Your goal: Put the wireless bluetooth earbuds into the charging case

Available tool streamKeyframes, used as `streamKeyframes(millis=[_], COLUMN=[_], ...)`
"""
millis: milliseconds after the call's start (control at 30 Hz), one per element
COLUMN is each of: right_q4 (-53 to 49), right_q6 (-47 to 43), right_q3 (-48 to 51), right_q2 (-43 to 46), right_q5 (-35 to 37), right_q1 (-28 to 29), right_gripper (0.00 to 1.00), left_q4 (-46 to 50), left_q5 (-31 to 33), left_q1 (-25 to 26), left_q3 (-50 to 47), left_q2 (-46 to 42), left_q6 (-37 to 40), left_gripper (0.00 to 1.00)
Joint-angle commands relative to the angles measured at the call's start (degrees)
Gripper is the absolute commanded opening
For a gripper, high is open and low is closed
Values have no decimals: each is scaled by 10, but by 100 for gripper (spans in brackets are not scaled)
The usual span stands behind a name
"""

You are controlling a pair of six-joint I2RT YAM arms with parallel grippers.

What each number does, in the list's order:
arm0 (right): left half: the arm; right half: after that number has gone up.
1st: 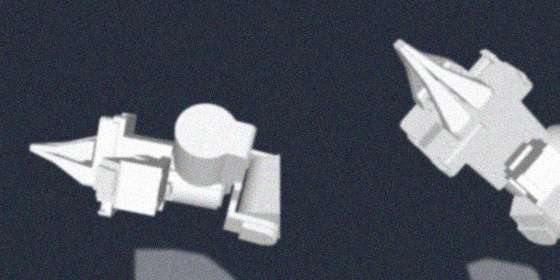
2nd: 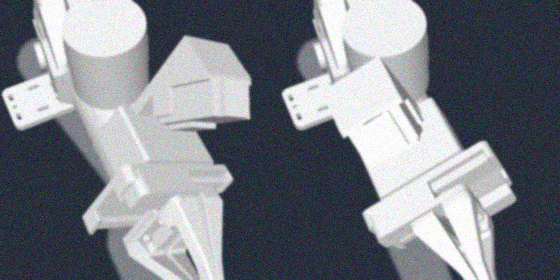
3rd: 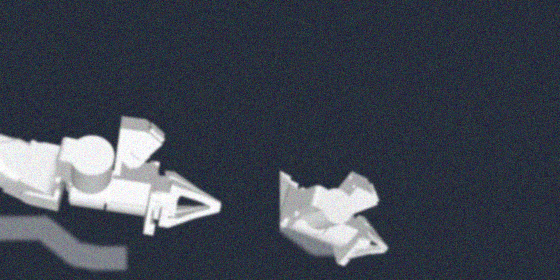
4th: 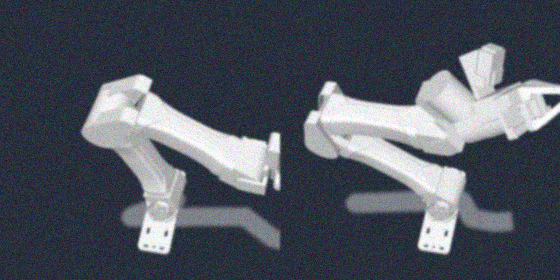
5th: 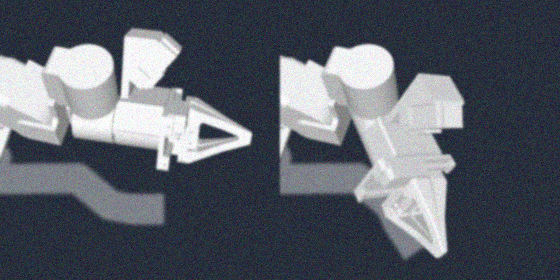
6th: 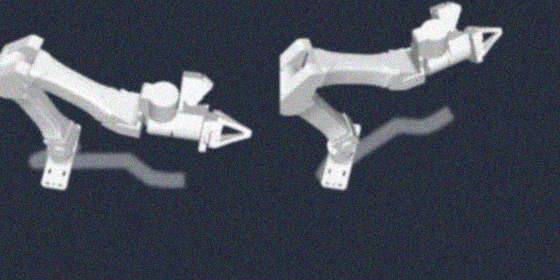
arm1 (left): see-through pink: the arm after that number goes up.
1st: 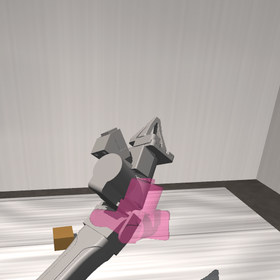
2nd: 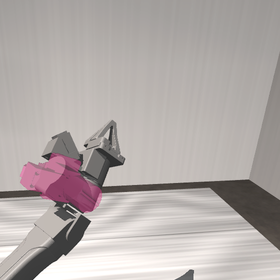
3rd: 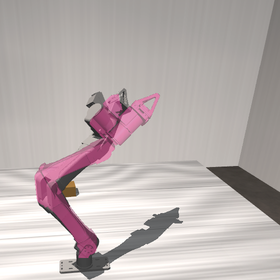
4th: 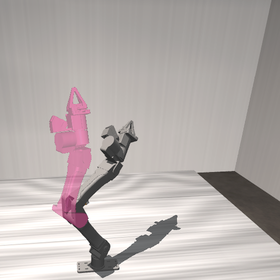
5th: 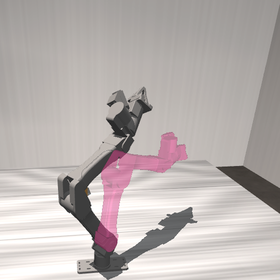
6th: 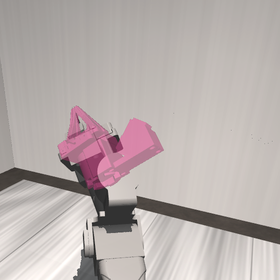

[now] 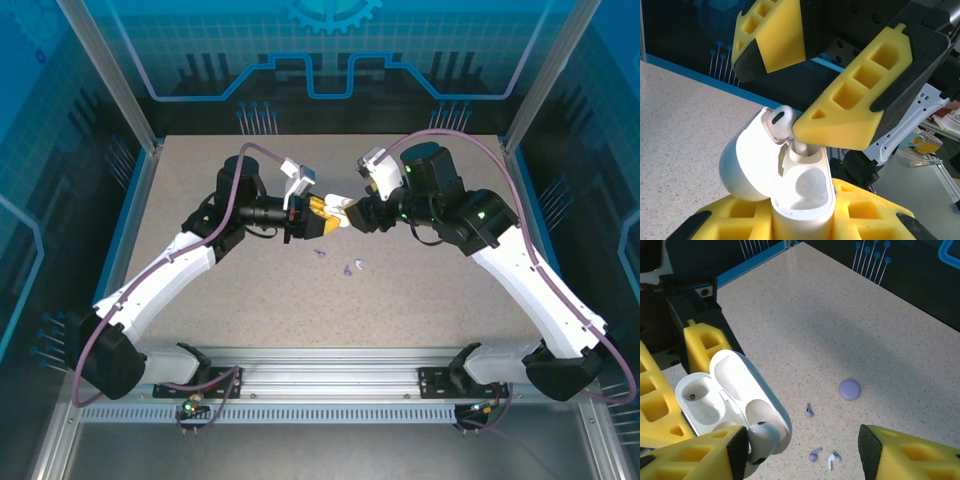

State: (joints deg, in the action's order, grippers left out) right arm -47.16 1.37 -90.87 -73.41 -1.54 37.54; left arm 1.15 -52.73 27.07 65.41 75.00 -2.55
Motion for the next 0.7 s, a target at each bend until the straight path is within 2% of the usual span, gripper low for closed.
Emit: streamKeyframes(millis=[0, 267, 500, 667], right_q4=[-16, 6, 3, 4], right_q6=[8, 14, 23, 26], right_q3=[-2, 5, 4, 4], right_q2=[13, 24, 30, 24], right_q5=[3, -63, -39, -74], right_q1=[-10, -18, -27, -27], right_gripper=[64, 65, 65, 65], left_q4=[-15, -17, -27, -29], left_q5=[-3, -5, 1, -2], left_q1=[3, 3, 4, 4], left_q3=[-9, -14, -23, -21], left_q2=[-20, -19, -23, -21], left_q6=[17, 17, 17, 16], left_gripper=[5, 5, 5, 5])
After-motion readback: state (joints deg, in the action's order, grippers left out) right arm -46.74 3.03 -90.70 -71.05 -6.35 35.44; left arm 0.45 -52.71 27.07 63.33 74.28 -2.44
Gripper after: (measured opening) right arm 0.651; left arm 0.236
